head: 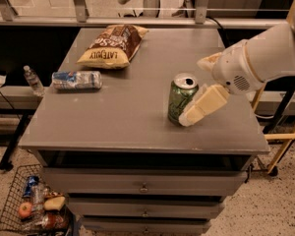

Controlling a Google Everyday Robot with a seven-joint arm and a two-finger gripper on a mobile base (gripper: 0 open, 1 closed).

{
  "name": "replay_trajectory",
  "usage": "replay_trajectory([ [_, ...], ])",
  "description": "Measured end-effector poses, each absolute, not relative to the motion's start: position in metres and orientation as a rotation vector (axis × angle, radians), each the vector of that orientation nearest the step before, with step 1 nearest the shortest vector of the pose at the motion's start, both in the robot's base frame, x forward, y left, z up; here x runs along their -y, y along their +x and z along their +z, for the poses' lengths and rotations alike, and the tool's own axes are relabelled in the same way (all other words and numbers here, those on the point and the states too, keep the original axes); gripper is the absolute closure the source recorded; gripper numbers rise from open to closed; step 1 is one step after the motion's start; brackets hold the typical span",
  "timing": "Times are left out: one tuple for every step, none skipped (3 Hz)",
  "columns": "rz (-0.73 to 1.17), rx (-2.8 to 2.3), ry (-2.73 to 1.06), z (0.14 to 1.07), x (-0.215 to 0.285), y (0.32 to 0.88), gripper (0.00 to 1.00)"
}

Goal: Move green can near brown chip bag

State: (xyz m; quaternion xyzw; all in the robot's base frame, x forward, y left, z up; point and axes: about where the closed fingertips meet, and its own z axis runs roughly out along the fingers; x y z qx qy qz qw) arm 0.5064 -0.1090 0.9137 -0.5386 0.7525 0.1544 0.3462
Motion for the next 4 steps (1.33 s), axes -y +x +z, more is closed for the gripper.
replay_trajectory([
  [0.415,-1.928,-1.427,0.908,0.091,0.511,0.17],
  [0.431,-1.909,-1.449,0.906,0.08,0.51,0.4],
  [0.445,-1.89,-1.466,0.906,0.072,0.512,0.63],
  [0.417,-1.875,-1.461,0.915,0.086,0.525,0.86],
])
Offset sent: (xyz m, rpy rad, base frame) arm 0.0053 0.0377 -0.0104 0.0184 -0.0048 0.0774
